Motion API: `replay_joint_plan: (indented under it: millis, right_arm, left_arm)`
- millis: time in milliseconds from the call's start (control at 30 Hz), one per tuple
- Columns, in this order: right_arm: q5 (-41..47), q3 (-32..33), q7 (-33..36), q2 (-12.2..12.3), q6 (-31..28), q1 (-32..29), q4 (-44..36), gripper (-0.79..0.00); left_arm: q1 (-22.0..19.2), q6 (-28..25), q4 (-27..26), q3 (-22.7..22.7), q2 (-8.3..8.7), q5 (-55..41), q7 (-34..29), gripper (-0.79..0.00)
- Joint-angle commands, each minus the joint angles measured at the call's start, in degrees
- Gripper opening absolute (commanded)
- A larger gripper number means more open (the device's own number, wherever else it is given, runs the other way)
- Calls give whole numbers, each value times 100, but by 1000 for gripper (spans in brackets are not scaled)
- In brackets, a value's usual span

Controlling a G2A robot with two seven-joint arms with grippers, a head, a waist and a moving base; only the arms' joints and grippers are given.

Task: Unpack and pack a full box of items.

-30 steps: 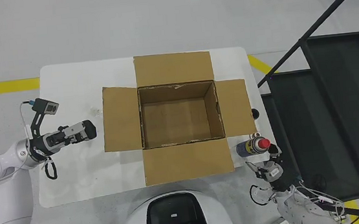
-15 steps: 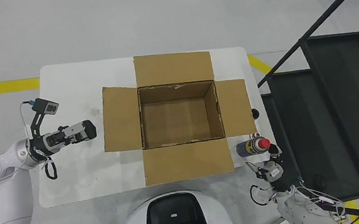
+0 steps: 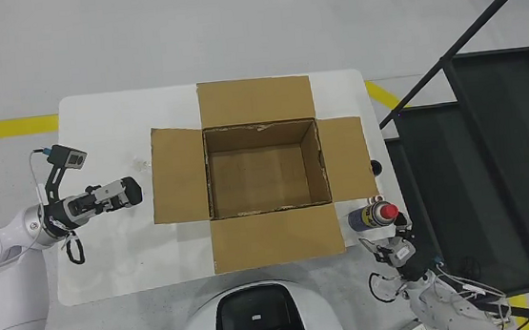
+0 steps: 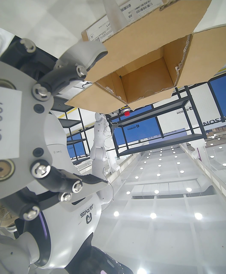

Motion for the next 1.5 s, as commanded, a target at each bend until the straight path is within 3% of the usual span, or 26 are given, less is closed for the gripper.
replay_joint_plan:
  millis: [0, 267, 500, 533, 567, 600, 900, 1100, 1267, 1467]
  right_arm:
    - [1, 45, 137, 10, -12, -13, -59, 0]
    - [166, 50, 924, -58, -222, 186, -28, 0]
    - [339, 40, 1204, -141, -329, 331, 75, 0]
    - [334, 32, 1230, -148, -398, 354, 94, -206]
    - [363, 43, 1267, -155, -412, 375, 140, -523]
    - [383, 45, 1293, -164, -426, 393, 164, -785]
    - [475, 103, 1144, -225, -374, 421, 378, -785]
    - [302, 212, 615, -180, -341, 192, 181, -785]
    - [-131, 560, 132, 13, -26, -355, -549, -785]
    - [-404, 1354, 462, 269, 691, -1331, -2104, -785]
  left_arm:
    - [0, 0, 0, 0, 0, 0, 0, 0]
    - [0, 0, 0, 0, 0, 0, 0, 0]
    - [0, 0, 0, 0, 0, 0, 0, 0]
    - [0, 0, 0, 0, 0, 0, 0, 0]
    - [0, 0, 0, 0, 0, 0, 0, 0]
    - [0, 0, 0, 0, 0, 0, 0, 0]
    - [0, 0, 0, 0, 0, 0, 0, 0]
    - [0, 0, 0, 0, 0, 0, 0, 0]
    - [0, 0, 0, 0, 0, 0, 0, 0]
    - [0, 0, 0, 0, 0, 0, 0, 0]
